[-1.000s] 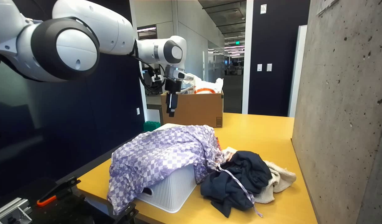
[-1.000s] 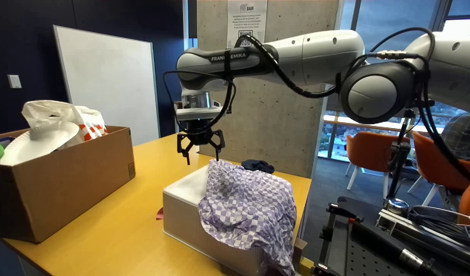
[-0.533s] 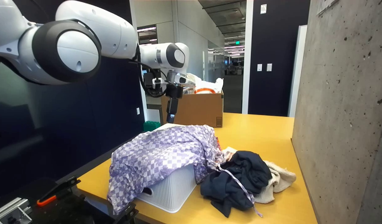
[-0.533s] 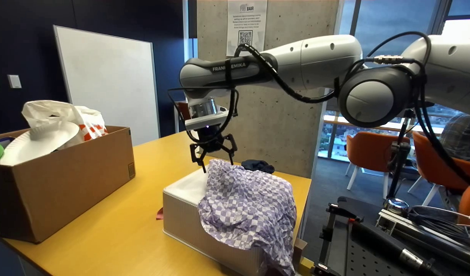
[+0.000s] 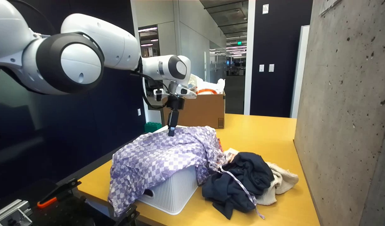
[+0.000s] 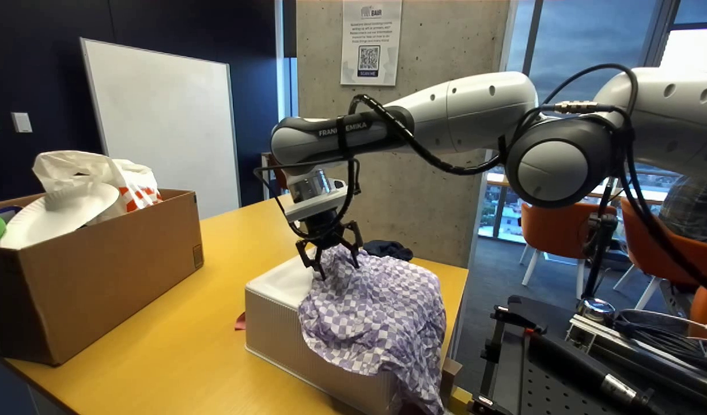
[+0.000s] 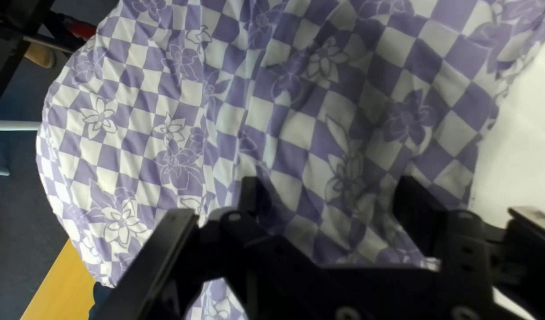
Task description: Press the dress over the basket
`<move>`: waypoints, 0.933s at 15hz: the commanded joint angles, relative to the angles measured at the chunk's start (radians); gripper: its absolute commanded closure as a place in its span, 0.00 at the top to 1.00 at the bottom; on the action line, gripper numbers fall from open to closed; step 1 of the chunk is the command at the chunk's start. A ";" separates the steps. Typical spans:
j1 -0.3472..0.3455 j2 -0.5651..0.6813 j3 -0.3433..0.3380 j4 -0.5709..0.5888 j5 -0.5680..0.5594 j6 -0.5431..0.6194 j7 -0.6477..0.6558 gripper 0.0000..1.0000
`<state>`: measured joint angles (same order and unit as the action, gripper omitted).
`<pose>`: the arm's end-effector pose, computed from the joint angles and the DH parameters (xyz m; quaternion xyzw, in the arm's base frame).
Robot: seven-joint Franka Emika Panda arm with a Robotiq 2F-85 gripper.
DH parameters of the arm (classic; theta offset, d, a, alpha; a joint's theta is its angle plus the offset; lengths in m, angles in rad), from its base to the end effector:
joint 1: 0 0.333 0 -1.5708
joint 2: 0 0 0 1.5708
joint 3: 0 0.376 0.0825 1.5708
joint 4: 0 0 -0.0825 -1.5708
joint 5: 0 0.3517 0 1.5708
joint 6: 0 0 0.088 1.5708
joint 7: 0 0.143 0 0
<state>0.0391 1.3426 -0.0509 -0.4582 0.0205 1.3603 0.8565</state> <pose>0.7647 0.0163 0.1713 0.8909 -0.3980 -0.1913 0.1060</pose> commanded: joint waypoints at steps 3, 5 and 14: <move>0.012 0.016 -0.018 0.037 -0.021 -0.031 0.003 0.34; 0.017 0.019 -0.019 0.036 -0.030 -0.031 -0.009 0.20; 0.087 0.009 -0.052 0.024 -0.111 0.004 -0.059 0.01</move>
<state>0.1014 1.3474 -0.0812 -0.4540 -0.0637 1.3599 0.8321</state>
